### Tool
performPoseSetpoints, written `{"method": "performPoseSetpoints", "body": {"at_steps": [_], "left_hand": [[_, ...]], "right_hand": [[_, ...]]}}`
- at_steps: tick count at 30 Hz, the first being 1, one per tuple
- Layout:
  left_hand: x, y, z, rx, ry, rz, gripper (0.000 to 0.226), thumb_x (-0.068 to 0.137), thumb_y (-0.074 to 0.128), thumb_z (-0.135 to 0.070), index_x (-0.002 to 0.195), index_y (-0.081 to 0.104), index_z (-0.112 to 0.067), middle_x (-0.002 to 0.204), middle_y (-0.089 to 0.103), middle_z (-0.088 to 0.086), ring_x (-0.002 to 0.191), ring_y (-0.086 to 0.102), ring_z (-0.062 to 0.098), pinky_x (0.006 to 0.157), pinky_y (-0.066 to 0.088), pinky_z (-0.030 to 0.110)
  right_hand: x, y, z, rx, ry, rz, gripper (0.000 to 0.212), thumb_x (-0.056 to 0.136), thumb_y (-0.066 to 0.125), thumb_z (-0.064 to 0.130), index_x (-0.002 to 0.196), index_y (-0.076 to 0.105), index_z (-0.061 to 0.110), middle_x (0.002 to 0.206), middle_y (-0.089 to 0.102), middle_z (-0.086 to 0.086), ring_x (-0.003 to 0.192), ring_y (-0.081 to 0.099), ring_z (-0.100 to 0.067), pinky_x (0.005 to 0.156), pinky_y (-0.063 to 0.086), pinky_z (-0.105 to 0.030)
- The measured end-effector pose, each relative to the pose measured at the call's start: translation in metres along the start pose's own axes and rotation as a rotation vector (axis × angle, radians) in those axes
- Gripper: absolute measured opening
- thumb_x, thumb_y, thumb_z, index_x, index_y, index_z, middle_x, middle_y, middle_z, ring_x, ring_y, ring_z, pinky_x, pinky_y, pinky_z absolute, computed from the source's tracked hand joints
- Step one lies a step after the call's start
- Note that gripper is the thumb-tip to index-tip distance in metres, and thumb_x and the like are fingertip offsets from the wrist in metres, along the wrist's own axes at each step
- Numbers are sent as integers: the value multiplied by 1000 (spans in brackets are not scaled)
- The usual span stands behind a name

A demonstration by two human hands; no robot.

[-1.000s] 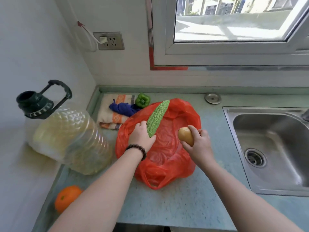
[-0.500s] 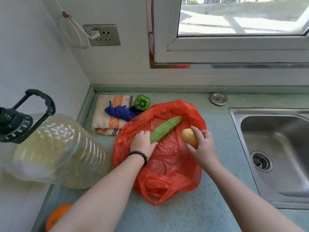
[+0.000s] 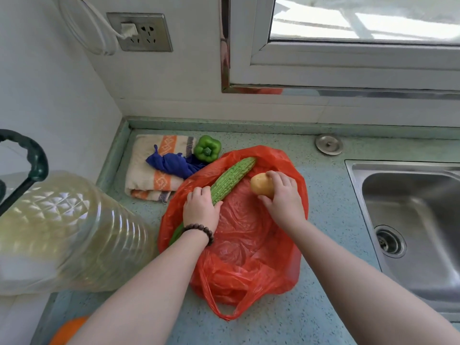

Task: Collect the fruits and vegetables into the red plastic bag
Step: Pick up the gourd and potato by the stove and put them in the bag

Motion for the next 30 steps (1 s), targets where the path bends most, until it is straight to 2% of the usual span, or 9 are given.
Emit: {"method": "performPoseSetpoints", "body": {"at_steps": [4,8,14,19,23,26,30], "left_hand": [[1,3,2,0,3,-5,55,89,59,-36,135,45,-9,127,52,8,121,44,26,99,39,36],[2,7,4,-2,14,7,59,90,58,-37,139,42,-8,128,52,9,122,44,25,101,40,35],[1,10,3,-2,17,18,61,91,56,-36,141,38,-7,131,51,9,124,44,24,102,40,35],[-1,8,1,8,16,59,67,91,53,-41,145,29,-8,143,44,8,131,41,23,107,38,36],[-11,4,-5,44,16,107,78,91,46,-50,149,15,-8,154,29,8,142,26,21,115,27,39],[-26,-9,-16,70,36,86,76,91,41,-52,149,18,-10,155,27,8,144,22,21,117,23,41],[-53,-28,-33,75,66,41,72,92,37,-52,149,21,-11,155,27,7,145,19,22,117,21,42]], "right_hand": [[13,12,4,3,1,-3,61,78,71,24,132,45,18,134,41,-9,121,38,-30,102,38,-40],[16,16,6,-22,-23,-54,62,78,70,23,134,45,19,136,45,-7,122,38,-29,104,37,-40],[12,28,13,-37,-41,-42,65,77,70,13,137,44,19,144,39,-11,134,31,-32,114,27,-42],[11,28,13,-98,-39,47,76,80,69,24,145,30,26,154,26,-7,143,17,-32,119,13,-44],[3,20,14,-97,-64,100,83,82,66,32,149,16,27,159,10,-5,147,3,-26,119,4,-41],[-8,3,18,-89,-82,77,76,87,59,37,149,17,22,159,12,-5,147,3,-23,120,5,-40],[-31,-22,25,-96,-94,29,65,90,51,41,146,28,18,156,24,-6,146,10,-22,120,10,-41]]}}
Point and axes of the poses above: each hand's wrist, its own x-axis towards the middle knuckle, its own y-axis out of the palm, z = x × y, the point moved 10 cm from there along x, towards the middle knuckle
